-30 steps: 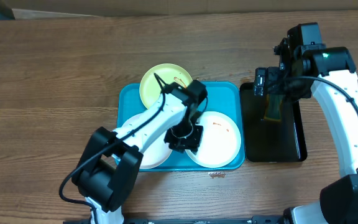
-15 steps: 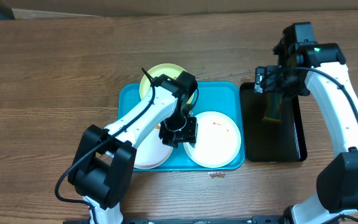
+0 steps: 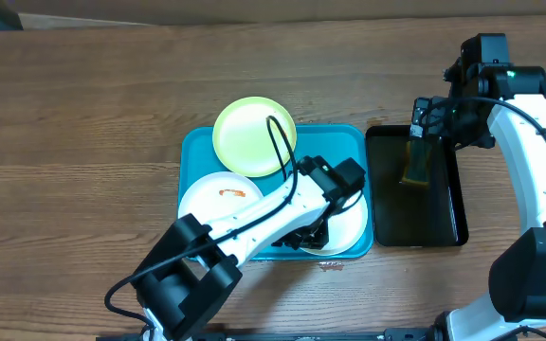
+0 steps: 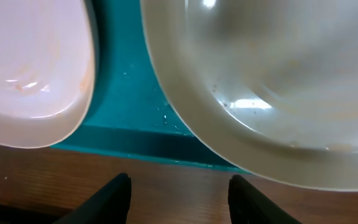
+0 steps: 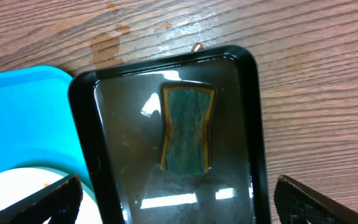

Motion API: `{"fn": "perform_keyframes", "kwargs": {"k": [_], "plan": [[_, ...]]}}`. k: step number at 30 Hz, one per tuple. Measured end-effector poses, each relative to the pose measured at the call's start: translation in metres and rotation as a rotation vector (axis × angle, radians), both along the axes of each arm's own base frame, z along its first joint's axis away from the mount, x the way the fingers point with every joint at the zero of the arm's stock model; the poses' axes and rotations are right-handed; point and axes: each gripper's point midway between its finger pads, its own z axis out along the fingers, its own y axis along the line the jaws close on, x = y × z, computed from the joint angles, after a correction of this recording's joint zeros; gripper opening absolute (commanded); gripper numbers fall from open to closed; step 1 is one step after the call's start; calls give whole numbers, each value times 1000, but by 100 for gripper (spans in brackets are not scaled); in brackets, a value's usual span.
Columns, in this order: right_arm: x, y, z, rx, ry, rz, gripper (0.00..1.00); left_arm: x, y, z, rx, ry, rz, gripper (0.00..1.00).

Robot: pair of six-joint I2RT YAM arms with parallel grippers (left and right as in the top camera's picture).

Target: Clean dirty plates on tray and stack at the side

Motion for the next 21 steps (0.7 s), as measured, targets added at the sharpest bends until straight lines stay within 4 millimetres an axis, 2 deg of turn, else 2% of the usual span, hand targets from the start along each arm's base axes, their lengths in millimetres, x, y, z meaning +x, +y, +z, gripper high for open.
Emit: {"fn": "perform_keyframes", "kwargs": {"k": [3,10,13,21], "plan": [[0,1,0,4,0,1,100,5,3,0,17,-33,49,51],[0,1,0,8,0,2,100,18,-10,-14,-49,-99,99,47],[0,1,0,7,0,2,100,16,-6,-22,-46,-93,110,45],[0,1,0,8,0,2,100,15,5,-42,-95,-29,208,31]]}}
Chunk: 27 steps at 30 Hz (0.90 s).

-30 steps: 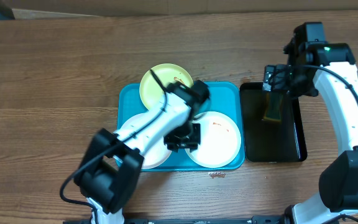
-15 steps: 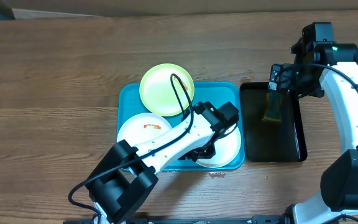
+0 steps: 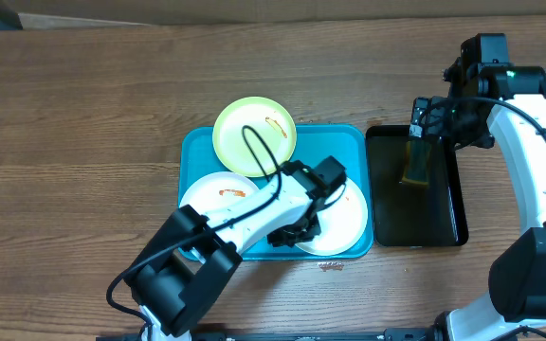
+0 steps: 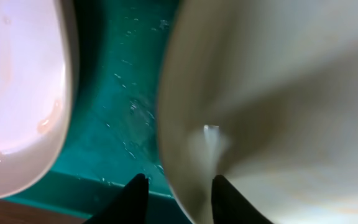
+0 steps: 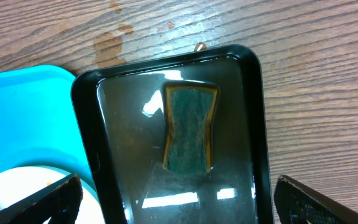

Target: Clean dirty plates on tray and stack at the side

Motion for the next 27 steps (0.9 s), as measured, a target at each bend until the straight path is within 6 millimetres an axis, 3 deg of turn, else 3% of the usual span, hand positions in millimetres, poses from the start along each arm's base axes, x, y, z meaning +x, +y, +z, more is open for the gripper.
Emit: {"fn": "perform_keyframes", "kwargs": {"k": [2,5,17,27], "plan": [[0,0,0,0,0,-1,100,1,3,-3,-16,16,20,26],[0,0,0,0,0,0,100,5,2,-4,-39,14,19,4],[0,0,0,0,2,-1,100,48,8,24,-33,-95,-180,4],[-9,0,-3,9,41,-39,100,63,26,25,-11,-100,-305,11]]}}
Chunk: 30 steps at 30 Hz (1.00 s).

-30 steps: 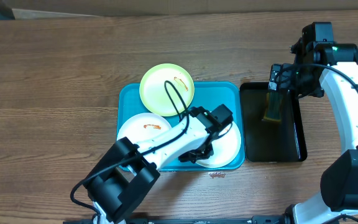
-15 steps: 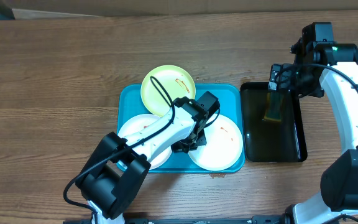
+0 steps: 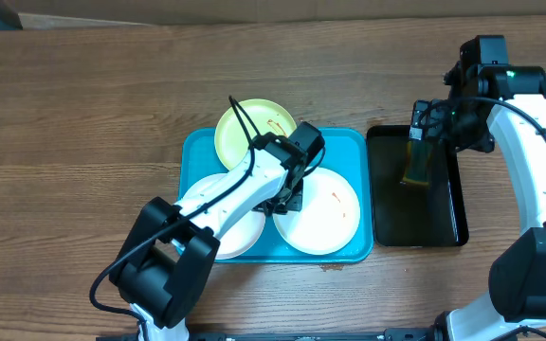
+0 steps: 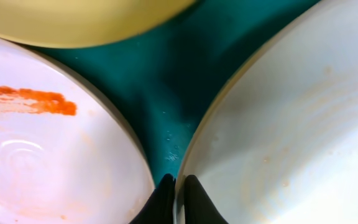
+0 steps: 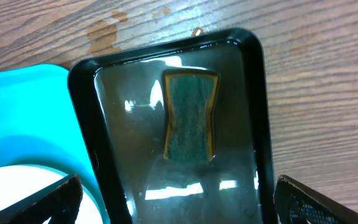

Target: Clean dirty plates on tray and stack at the side

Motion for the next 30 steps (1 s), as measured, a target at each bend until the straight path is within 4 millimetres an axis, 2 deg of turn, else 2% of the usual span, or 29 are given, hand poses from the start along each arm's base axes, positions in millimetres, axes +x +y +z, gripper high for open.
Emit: {"fn": "perform_keyframes", "kwargs": {"k": [5,10,13,17,30], "plan": [[-3,-1,-23,8,16,-63,100,2,2,0,4,-5,-13,20],[-9,-1,-65,10,19,-87,83,3,1,0,3,-6,-27,33],[-12,-1,-83,10,15,-93,77,4,0,0,-2,-12,-27,40],[-15,-2,-100,9,4,-97,72,5,-1,0,-4,-15,-26,42],[-25,-1,-136,10,-28,-99,72,11,-6,0,-25,-41,-26,44]]}}
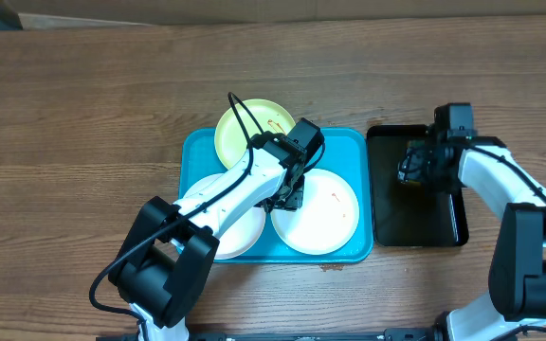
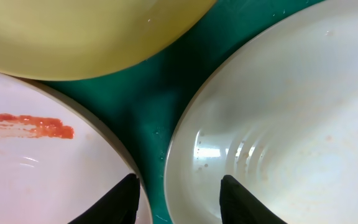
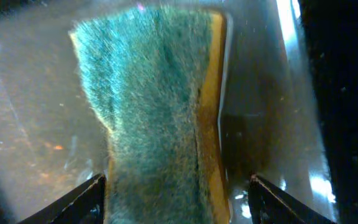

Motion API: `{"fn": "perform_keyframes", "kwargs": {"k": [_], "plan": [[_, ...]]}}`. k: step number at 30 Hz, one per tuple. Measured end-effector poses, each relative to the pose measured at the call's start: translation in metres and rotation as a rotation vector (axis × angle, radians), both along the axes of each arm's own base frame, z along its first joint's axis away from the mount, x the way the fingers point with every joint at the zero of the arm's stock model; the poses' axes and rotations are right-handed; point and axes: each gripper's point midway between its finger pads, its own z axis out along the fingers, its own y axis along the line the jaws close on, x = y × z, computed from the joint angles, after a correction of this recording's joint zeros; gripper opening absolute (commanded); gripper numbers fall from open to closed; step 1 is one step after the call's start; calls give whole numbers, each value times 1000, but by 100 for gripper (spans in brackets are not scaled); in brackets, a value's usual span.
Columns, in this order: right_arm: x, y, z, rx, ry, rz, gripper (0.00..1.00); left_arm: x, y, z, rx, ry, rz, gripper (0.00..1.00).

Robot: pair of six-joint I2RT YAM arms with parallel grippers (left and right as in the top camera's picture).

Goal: Clean dirty plates on tray and stack at the side
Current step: 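Grasp the green-yellow sponge with the right gripper in the black tray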

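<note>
On the teal tray [image 1: 193,152] lie three plates: a yellow-green one [image 1: 250,134] with a small red smear, a white one [image 1: 218,227] with a red streak [image 2: 27,126], and a second white plate [image 1: 325,216] bearing faint specks. My left gripper [image 1: 288,196] is open low at the tray's middle, its fingers [image 2: 118,200] astride the left rim of the second white plate [image 2: 278,124]. Down in the black tray [image 1: 441,220], my right gripper [image 3: 178,200] is open, one finger on each side of the green-and-yellow sponge [image 3: 157,112].
The black tray holds shallow water and stands just right of the teal tray. Bare wooden table [image 1: 83,114] lies to the left, behind and in front of both trays. My left arm's cable [image 1: 238,114] loops over the yellow-green plate.
My left gripper was shut at the second white plate's rim and is now open around it. My right gripper was high above the black tray and is now down at the sponge, still open.
My left gripper stood open at the tray's front edge beside the right-hand white plate, then narrower at its rim, then shut at its left rim near the tray's middle, with the plate a little further left. Now it is open. My right gripper hovered, then came down to the sponge.
</note>
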Motion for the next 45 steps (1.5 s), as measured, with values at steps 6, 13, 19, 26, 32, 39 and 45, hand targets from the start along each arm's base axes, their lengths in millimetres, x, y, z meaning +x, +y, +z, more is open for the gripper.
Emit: {"fn": "perform_keyframes", "kwargs": {"k": [6,13,19,26,32,39,45], "plan": [[1,2,-4,8,-17,3,4,2,-2,0,-7,-9,0,44],[-20,9,-4,50,84,4,57,2,-2,0,-8,-10,0,47],[-3,8,12,44,51,12,70,3,-2,0,-9,-10,0,48],[11,0,15,2,1,1,70,3,-2,0,-9,-10,0,48],[7,-1,3,-4,-14,1,69,3,-2,0,-9,-10,0,49],[7,-3,-5,-15,-35,1,5,2,-2,0,-10,-9,0,49],[10,-2,-4,-11,-47,1,79,2,-2,0,-11,-9,0,50]]}}
